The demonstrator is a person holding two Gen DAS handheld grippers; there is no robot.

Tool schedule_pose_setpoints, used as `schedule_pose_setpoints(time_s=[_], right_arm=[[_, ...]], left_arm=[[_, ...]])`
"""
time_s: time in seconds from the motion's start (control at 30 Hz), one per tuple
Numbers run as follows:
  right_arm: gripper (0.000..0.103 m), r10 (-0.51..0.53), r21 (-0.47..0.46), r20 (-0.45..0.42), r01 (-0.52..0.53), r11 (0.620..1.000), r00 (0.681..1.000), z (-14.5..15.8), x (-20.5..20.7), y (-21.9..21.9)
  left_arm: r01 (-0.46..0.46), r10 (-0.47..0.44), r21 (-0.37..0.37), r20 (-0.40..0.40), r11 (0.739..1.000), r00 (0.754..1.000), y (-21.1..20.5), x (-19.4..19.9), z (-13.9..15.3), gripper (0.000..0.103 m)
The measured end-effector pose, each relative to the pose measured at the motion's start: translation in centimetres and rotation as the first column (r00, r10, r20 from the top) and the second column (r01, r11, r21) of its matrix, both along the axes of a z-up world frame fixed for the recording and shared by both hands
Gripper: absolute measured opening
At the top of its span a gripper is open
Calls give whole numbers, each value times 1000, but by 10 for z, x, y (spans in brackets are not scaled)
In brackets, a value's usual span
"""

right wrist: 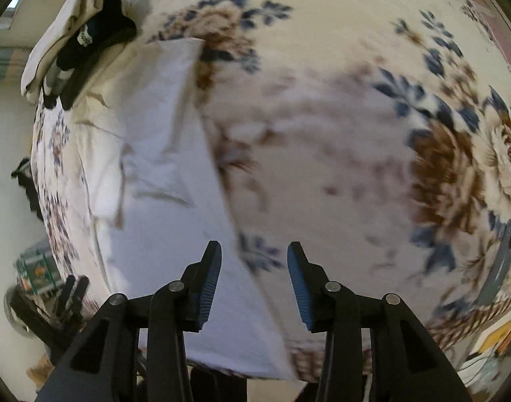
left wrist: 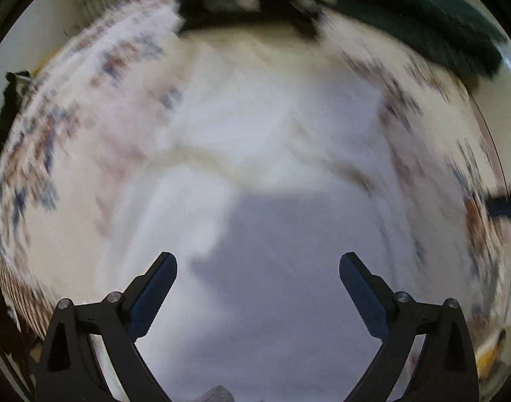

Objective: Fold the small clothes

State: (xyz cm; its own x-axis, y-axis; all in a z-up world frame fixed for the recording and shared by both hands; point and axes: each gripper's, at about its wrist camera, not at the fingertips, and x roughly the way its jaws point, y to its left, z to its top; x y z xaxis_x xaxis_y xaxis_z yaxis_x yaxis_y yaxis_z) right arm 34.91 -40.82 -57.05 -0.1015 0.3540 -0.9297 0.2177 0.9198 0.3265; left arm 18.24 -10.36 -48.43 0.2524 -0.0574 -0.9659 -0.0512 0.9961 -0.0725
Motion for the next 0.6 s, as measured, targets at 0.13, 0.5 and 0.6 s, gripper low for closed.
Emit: schedule_pose_setpoints(time_s=[0.13, 0.5, 0.6], right_arm=[[43, 62, 51, -18, -61, 997, 998, -20, -12, -49], [43, 190, 116, -15, -187, 975, 982, -54, 18, -110], [43, 196, 119, -4, -194, 974, 981, -60, 44, -100]], left_arm=[[-50, 27, -116, -188, 992, 982, -83, -68, -25, 99], [-212, 158, -123, -346, 970, 925, -194, -139, -107, 1], [-242, 207, -117, -250, 963, 946, -184, -142, -81, 0]])
